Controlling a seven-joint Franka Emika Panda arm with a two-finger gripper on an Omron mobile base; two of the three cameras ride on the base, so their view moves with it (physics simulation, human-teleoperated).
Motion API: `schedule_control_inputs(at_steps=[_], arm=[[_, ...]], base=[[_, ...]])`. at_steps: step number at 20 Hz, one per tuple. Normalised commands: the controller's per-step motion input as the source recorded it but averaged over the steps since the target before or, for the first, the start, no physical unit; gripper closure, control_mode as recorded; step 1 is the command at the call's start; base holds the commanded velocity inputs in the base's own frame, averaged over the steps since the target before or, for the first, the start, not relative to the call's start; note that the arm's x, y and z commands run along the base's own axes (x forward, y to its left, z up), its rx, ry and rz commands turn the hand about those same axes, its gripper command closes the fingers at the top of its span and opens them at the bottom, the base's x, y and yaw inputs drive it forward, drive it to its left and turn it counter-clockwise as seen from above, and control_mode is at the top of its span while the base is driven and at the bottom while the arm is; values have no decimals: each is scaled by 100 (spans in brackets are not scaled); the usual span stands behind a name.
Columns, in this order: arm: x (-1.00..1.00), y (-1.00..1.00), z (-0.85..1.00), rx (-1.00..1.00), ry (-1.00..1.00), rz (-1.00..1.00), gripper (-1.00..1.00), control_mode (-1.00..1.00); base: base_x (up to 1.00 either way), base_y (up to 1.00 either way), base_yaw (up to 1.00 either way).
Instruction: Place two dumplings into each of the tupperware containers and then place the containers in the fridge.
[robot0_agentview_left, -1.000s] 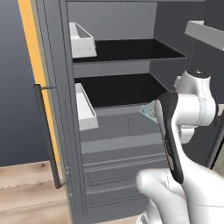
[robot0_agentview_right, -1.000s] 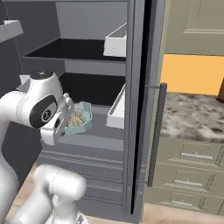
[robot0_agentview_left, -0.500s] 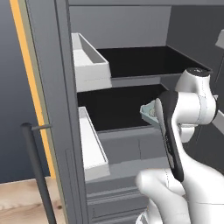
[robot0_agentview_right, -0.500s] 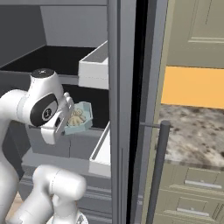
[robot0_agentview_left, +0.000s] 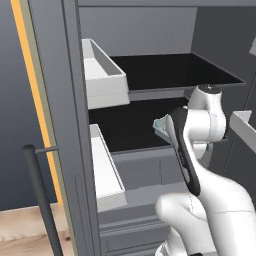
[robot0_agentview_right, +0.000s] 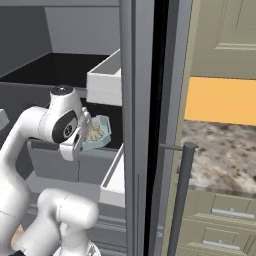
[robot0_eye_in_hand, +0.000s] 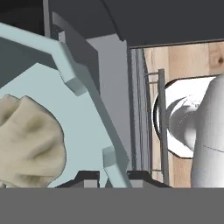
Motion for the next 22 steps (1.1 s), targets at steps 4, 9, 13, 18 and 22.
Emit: schedule_control_inputs(at_steps=[4,9,13,18,22], arm=[[96,0,-51,2,-8,0,100,-100],[100,-6,-24,6,0,0,100,-100],[92,-4,-26,0,-3,0,100,-100],[100,0,-26,0,0,2,100,-100],[87,0,-54,0,-2,3,100,-100]], base=[[0,0,0],[0,0,0],[0,0,0],[0,0,0],[0,0,0]])
